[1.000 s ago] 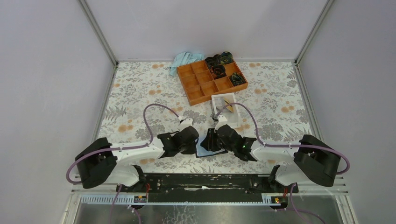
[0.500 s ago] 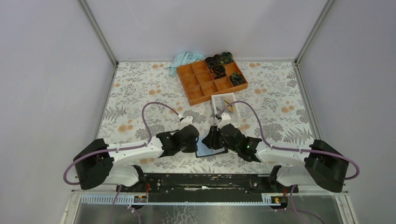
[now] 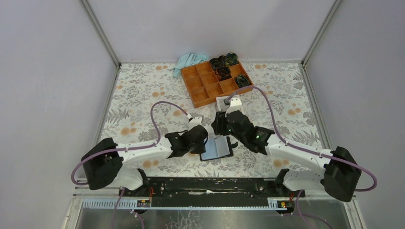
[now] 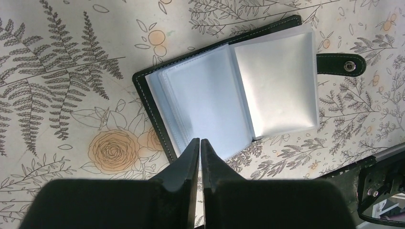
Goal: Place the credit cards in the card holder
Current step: Turn over the card slot in the card holder, then pick up the credit card from the storage box.
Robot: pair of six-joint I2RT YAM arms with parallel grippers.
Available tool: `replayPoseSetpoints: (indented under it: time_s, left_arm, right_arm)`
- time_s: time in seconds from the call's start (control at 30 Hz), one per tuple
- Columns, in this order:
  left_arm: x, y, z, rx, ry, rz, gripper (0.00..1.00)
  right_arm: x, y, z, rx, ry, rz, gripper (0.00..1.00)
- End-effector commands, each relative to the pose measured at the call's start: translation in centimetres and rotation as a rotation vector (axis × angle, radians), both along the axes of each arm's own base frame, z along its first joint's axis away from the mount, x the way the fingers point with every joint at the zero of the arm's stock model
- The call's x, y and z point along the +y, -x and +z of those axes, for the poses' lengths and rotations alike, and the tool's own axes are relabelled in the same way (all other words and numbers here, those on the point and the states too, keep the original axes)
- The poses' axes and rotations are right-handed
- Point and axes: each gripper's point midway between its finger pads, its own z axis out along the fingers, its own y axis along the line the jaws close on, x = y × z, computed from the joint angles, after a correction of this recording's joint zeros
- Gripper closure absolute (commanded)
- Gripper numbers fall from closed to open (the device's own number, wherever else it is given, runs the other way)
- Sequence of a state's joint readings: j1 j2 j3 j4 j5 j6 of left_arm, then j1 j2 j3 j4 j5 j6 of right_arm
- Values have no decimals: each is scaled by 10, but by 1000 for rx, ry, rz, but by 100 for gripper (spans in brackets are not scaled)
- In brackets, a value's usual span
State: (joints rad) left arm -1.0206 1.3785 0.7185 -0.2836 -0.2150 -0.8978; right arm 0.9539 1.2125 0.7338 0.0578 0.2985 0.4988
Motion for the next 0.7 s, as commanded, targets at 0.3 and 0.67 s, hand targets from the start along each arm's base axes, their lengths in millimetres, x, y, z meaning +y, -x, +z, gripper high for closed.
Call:
replayPoseSetpoints:
  time_s: [0.3, 0.67]
  left_arm:
    - [-36, -22, 20, -88, 70, -51, 87]
    - [-54, -23, 15, -68, 95, -88, 87]
  right_arm:
    - [-46, -96, 31, -41, 248, -138, 29]
    - [-72, -139, 10, 43, 283, -197, 29]
